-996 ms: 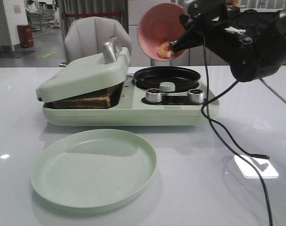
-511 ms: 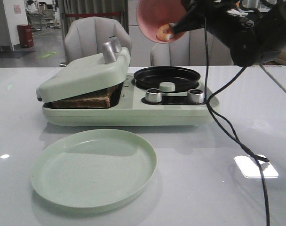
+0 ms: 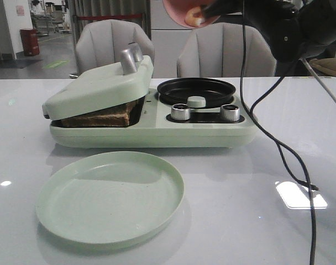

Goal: Make breakfast with bread and shrimp
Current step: 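Tilt the pink bowl with the right gripper to pour shrimp into the pan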

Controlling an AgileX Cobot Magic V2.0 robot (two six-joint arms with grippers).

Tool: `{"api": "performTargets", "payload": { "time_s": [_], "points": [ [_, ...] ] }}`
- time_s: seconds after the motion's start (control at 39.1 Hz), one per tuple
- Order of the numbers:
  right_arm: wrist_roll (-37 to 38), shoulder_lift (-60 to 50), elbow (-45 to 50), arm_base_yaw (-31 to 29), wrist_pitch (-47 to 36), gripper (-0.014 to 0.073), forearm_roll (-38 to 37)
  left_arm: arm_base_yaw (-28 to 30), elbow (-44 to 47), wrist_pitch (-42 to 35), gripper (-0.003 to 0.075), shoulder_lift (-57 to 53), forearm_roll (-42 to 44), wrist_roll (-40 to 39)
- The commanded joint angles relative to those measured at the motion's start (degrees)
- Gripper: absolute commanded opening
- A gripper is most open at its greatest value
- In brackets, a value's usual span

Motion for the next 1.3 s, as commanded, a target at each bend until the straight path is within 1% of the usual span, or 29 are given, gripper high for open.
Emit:
{"api": "performTargets", "payload": {
  "time_s": [0.0,0.13,0.33,0.79,0.87,1.0,1.07,1.15,1.28],
  "points": [
    [-0.1,-4.6,-2.1,-0.6,-9.5,0.014,1.7,-0.3,-1.5,-4.1,0.0113,0.8,-1.2,-0.4],
    [-0.1,-4.6,-2.1,-1.0,-9.5,0.014,2.7,-0.2,-1.5,-4.0,0.0113,0.8,-1.4,-0.4],
    [-0.1,-4.6,-2.1,-1.6,-9.5,0.014,6.3,-0.2,-1.5,-4.0,0.0113,0.8,-1.4,-0.4],
    [-0.1,-4.5,-2.1,-3.3,-9.5,0.014,6.0,-0.2,-1.5,-4.0,0.0113,0.8,-1.4,-0.4],
    [-0.1,-4.4,-2.1,-3.3,-9.5,0.014,3.9,-0.2,-1.5,-4.0,0.0113,0.8,-1.4,-0.4],
    [-0.2,-4.3,-2.1,-3.3,-9.4,0.014,-4.1,-0.2,-1.5,-4.0,0.0113,0.8,-1.4,-0.4],
    [-1.6,-4.3,-2.1,-3.3,-9.3,0.014,-9.2,-0.2,-1.5,-4.0,0.0113,0.8,-1.4,-0.4],
    [-4.1,-4.3,-2.1,-3.3,-8.3,0.014,-12.7,-0.2,-1.5,-4.0,0.0113,0.8,-1.4,-0.4],
    [-9.2,-4.2,-2.1,-3.3,-5.5,0.014,-13.9,-0.2,-1.5,-4.0,0.0113,0.8,-1.4,-0.4]
  ]
}}
